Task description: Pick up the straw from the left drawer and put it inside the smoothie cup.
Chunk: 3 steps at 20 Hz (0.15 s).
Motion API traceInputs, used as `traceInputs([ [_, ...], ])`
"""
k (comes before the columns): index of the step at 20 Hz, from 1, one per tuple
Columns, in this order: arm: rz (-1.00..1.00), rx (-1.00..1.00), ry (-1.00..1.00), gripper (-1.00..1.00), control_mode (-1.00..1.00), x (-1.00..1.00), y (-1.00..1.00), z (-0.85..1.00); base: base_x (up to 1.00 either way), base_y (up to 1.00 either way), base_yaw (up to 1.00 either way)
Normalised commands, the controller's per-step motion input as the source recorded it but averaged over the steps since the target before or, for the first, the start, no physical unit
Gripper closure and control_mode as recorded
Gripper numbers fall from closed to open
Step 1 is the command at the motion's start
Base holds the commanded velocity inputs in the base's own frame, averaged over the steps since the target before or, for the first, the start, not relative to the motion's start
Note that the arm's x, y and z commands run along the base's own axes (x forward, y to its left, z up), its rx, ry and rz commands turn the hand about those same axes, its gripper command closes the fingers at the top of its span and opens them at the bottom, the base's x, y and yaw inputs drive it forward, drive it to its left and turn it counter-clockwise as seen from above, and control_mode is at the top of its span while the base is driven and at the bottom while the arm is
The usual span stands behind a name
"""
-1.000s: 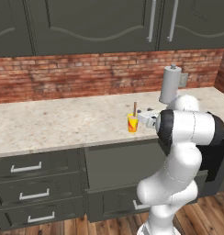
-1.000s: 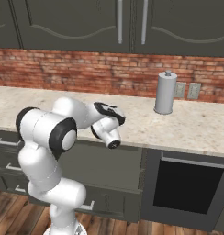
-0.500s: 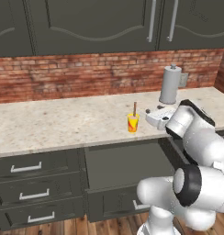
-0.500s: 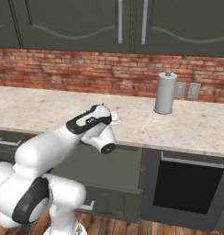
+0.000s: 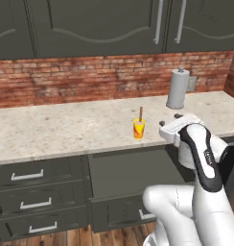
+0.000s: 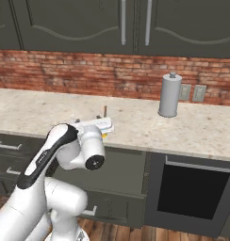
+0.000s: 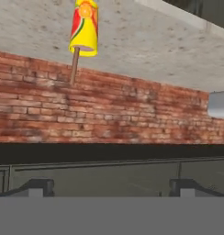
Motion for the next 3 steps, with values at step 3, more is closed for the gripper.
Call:
traceInputs([
  [3,0.0,-0.12,-0.04,-1.0,-1.0,-1.0,-0.11,0.57,0.0,0.0,0.0],
])
